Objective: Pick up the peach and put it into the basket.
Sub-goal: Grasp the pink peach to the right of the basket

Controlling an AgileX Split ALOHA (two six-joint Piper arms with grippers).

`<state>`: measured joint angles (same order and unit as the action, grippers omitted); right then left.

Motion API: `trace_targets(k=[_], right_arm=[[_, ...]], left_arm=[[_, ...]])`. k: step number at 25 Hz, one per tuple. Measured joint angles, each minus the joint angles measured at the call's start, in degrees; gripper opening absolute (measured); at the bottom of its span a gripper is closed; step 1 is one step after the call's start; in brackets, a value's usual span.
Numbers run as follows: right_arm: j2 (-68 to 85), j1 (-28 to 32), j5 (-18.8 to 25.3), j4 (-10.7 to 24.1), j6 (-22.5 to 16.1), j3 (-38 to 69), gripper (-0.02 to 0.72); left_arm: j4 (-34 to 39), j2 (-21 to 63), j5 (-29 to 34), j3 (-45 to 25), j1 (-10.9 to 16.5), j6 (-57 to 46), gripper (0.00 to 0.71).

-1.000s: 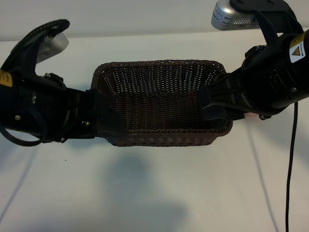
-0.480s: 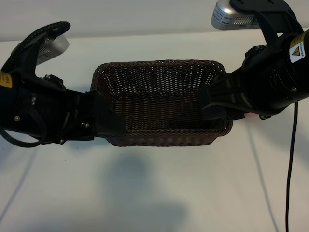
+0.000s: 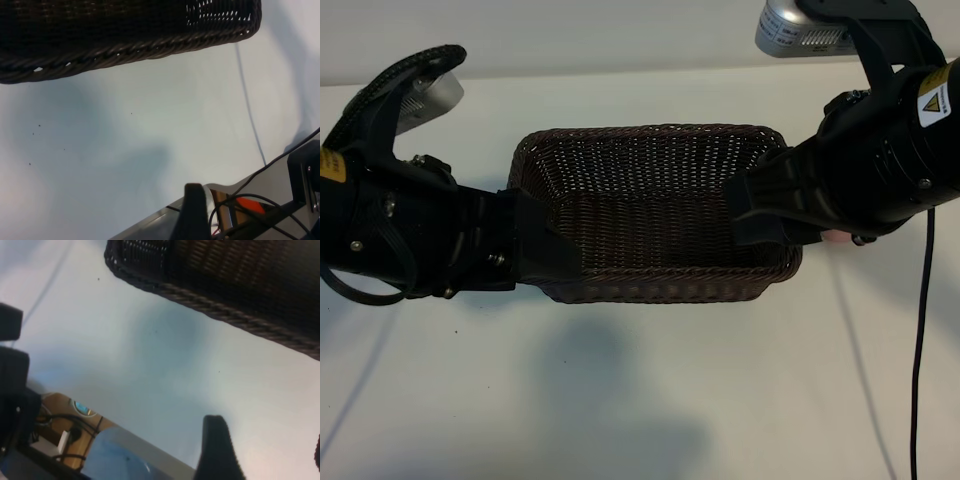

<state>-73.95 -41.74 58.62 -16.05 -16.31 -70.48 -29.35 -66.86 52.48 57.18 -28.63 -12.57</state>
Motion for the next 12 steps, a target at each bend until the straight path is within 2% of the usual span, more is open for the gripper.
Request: trace_targets(k=[4, 7, 9, 12], right_arm=[[0.0, 0.0, 1.3, 1.6, 4.9, 0.0, 0.465], [0.0, 0.0, 1.4, 5.0, 5.6, 0.0, 0.465], [-0.3, 0.0, 1.4, 8.8, 4.7, 0.0, 0.465], [-2.1, 0.0, 0.6, 16.6, 0.0, 0.0, 0.466]], left_arm=[[0.0, 0.0, 0.0, 0.0, 0.0, 0.0, 0.587], [0.0, 0.0, 0.0, 0.0, 0.0, 0.1, 0.587], [0.0, 0.0, 0.0, 0.0, 0.0, 0.1, 0.587], [0.0, 0.0, 0.0, 0.0, 0.0, 0.1, 0.587]])
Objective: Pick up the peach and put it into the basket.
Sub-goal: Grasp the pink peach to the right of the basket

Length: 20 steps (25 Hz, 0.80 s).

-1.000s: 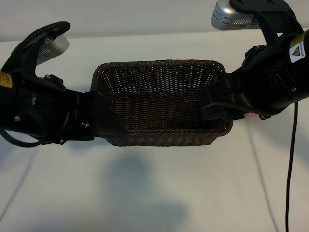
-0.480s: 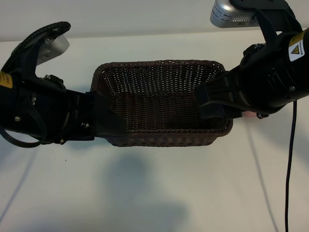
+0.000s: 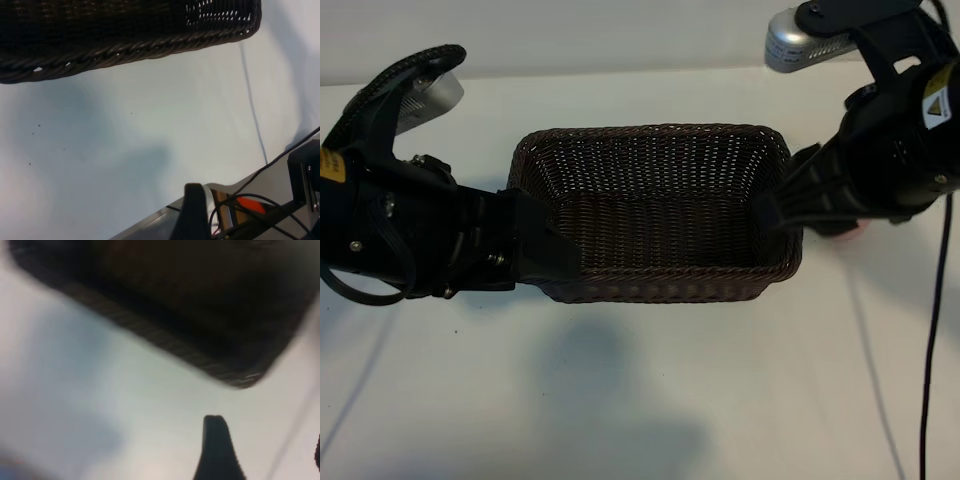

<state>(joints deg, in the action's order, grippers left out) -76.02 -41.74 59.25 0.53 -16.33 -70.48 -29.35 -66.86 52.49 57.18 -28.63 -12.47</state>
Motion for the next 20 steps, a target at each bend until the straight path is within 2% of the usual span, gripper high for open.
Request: trace_targets(k=[3, 6, 11, 15, 20], right_arm=[[-3.9, 0.7, -2.2, 9.5, -6.5, 0.0, 0.471], [-8.3, 3.2, -4.9, 13.3, -9.2, 0.0, 0.490], [-14.5, 9.5, -9.8, 12.7, -9.6, 0.0, 0.554], [-18.0, 14.1, -12.6, 11.5, -9.4, 0.0, 0.570], [-22.7, 17.2, -15.3, 7.8, -6.2, 0.0, 0.573]], left_arm=[[0.0, 0.0, 0.0, 0.0, 0.0, 0.0, 0.587], [0.0, 0.0, 0.0, 0.0, 0.0, 0.0, 0.587], [0.0, 0.0, 0.0, 0.0, 0.0, 0.0, 0.587], [0.0, 0.0, 0.0, 0.0, 0.0, 0.0, 0.587], [0.0, 0.0, 0.0, 0.0, 0.0, 0.0, 0.587]])
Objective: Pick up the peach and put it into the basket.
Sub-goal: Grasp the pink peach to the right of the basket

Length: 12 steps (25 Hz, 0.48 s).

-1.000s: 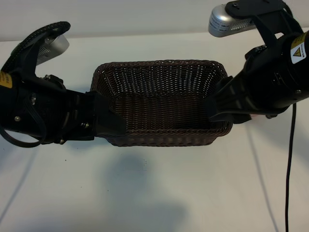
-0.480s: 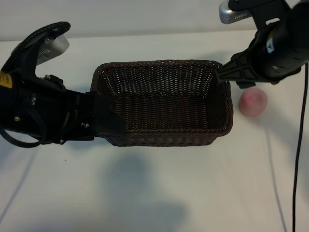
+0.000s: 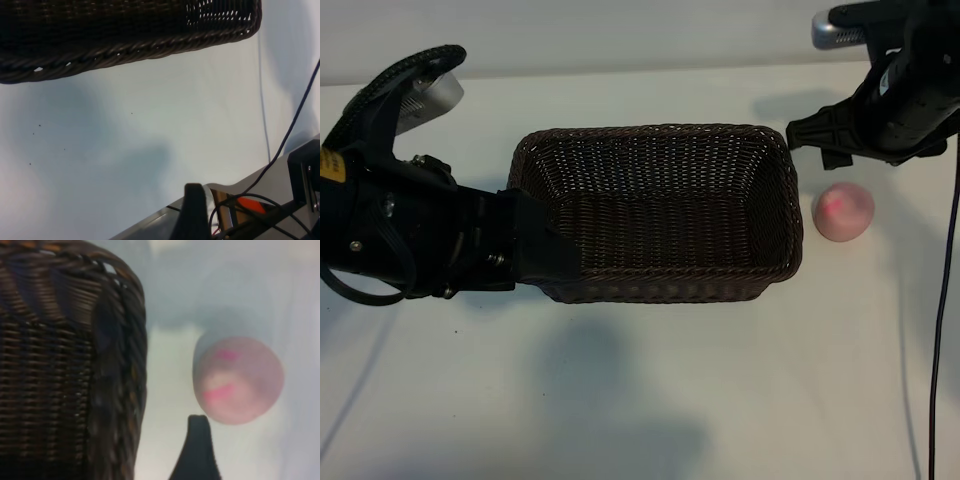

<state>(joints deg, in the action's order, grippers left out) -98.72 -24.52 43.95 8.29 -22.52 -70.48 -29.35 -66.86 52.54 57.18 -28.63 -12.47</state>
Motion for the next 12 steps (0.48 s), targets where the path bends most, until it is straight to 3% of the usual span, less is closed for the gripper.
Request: trace_targets(k=[6, 12], right_arm=[[-6.5, 1.4, -0.5, -2.1, 2.8, 0.0, 0.572], [-10.5, 1.8, -4.4, -3.5, 4.1, 0.0, 0.572]], left_arm=[[0.0, 0.0, 0.0, 0.0, 0.0, 0.0, 0.587], [0.0, 0.0, 0.0, 0.0, 0.0, -0.1, 0.587]])
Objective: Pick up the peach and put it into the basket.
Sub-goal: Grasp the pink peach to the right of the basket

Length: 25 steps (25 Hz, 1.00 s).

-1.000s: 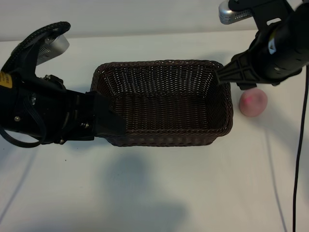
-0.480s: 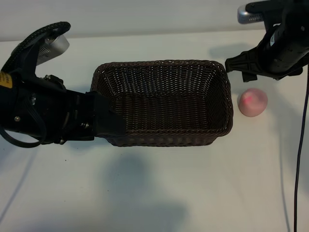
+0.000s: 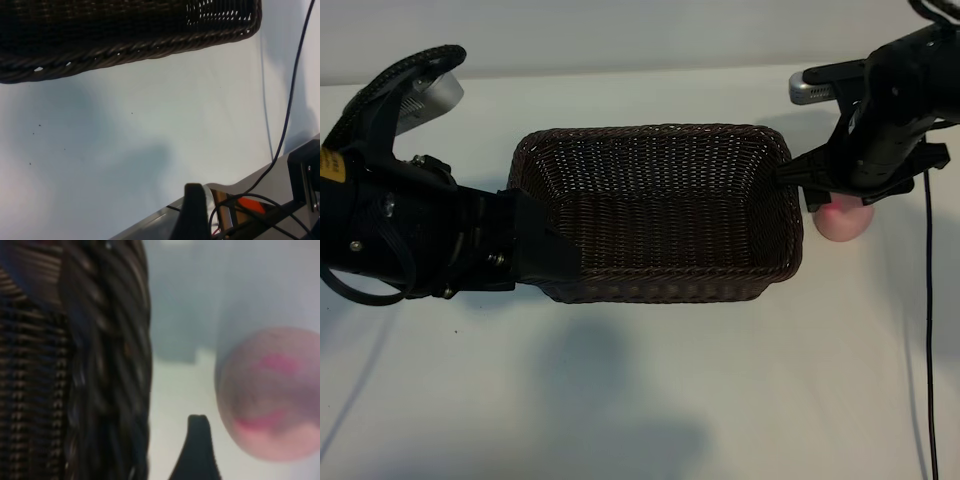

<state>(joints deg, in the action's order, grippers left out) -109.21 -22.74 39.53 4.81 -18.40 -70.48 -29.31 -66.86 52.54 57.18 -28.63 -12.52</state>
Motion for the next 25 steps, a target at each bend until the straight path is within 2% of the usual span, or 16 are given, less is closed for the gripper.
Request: trace_targets(k=[8, 14, 17, 20, 23, 25], right_arm=[[-0.6, 4.8, -1.6, 0.4, 0.1, -0.1, 0.573], [-1.1, 5.7, -2.7, -2.9, 4.1, -0.1, 0.571], [-2.5, 5.7, -3.5, -4.0, 5.2, -0.1, 0.547], [-4.1, 5.9, -3.5, -4.0, 5.6, -0.1, 0.465], [-4.6, 6.0, -3.5, -4.2, 5.6, -0.1, 0.288], [-4.6, 6.0, -3.2, -4.3, 5.7, -0.1, 0.132]], left_arm=[[0.0, 0.0, 0.0, 0.0, 0.0, 0.0, 0.587], [0.0, 0.0, 0.0, 0.0, 0.0, 0.0, 0.587], [0.0, 0.0, 0.0, 0.0, 0.0, 0.0, 0.587], [0.0, 0.0, 0.0, 0.0, 0.0, 0.0, 0.587], [0.0, 0.0, 0.0, 0.0, 0.0, 0.0, 0.587], [0.0, 0.0, 0.0, 0.0, 0.0, 0.0, 0.587]])
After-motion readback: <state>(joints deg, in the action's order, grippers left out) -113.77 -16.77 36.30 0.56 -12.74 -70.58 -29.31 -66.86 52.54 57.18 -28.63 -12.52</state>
